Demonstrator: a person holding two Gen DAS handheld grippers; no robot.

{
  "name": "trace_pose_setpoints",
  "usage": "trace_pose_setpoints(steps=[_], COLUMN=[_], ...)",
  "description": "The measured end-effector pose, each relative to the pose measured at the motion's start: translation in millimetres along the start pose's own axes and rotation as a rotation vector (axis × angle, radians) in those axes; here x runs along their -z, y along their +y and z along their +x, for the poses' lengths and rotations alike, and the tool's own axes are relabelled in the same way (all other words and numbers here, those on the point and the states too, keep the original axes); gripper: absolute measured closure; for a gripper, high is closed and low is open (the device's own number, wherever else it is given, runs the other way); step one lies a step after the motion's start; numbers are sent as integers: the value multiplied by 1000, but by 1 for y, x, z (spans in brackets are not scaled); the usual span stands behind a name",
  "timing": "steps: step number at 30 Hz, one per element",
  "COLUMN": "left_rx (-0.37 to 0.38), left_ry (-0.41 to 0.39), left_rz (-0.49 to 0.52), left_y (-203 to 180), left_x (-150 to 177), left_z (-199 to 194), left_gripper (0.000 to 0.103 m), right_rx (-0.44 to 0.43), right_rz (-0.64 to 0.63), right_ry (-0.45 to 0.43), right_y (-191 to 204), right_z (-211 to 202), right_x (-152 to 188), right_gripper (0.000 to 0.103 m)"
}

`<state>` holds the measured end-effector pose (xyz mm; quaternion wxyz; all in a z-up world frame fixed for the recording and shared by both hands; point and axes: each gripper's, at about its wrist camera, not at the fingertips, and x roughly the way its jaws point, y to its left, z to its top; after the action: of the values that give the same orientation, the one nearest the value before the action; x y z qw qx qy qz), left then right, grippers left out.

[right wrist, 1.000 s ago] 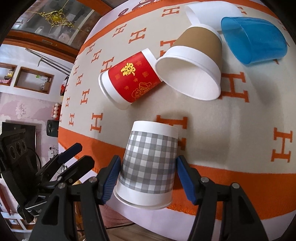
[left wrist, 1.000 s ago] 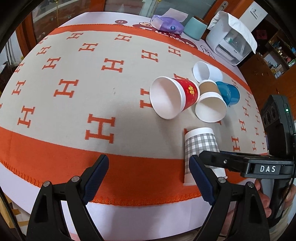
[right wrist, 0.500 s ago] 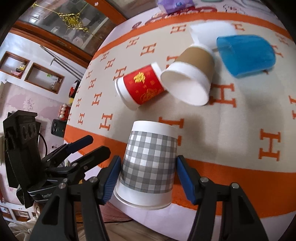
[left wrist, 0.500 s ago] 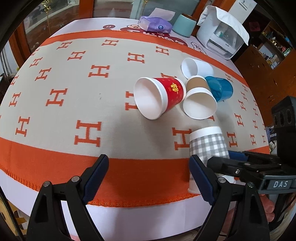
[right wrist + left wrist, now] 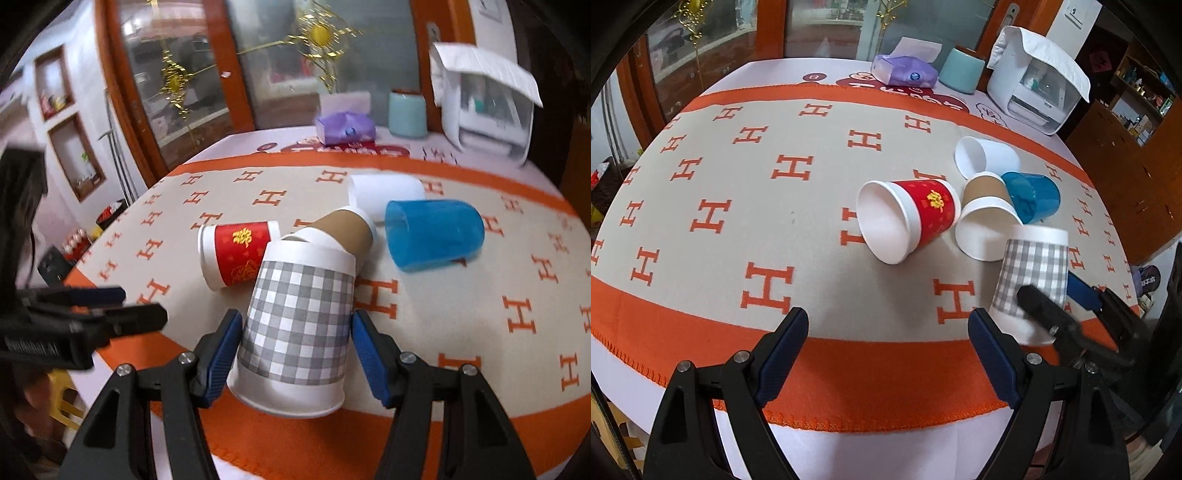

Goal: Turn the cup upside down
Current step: 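Lower the grey-checked cup onto the cloth with the right gripper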

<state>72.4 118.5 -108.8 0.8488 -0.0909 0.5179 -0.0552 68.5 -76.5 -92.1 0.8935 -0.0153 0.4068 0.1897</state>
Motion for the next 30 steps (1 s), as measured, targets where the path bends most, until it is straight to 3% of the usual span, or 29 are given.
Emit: trace_pose_setpoints(steps=[10, 22, 26, 30], left_rx=[-7, -9, -4, 4], left_ry=[12, 0, -4, -5], left_rz=[-9, 46, 47, 43], left_y=[6, -6, -8, -8], left_x=[9, 18, 20, 22], left_z=[5, 0, -3, -6], left_gripper=[16, 16, 4, 3], right_rx=[39, 93, 71, 59], right_rz=[-143, -242, -204, -150], right_ry=[-30, -52, -76, -74], right_y=[16, 32, 30, 23], right_z=[-18, -16, -23, -32], right_x=[38, 55, 52, 49], right_gripper=[42, 41, 28, 26])
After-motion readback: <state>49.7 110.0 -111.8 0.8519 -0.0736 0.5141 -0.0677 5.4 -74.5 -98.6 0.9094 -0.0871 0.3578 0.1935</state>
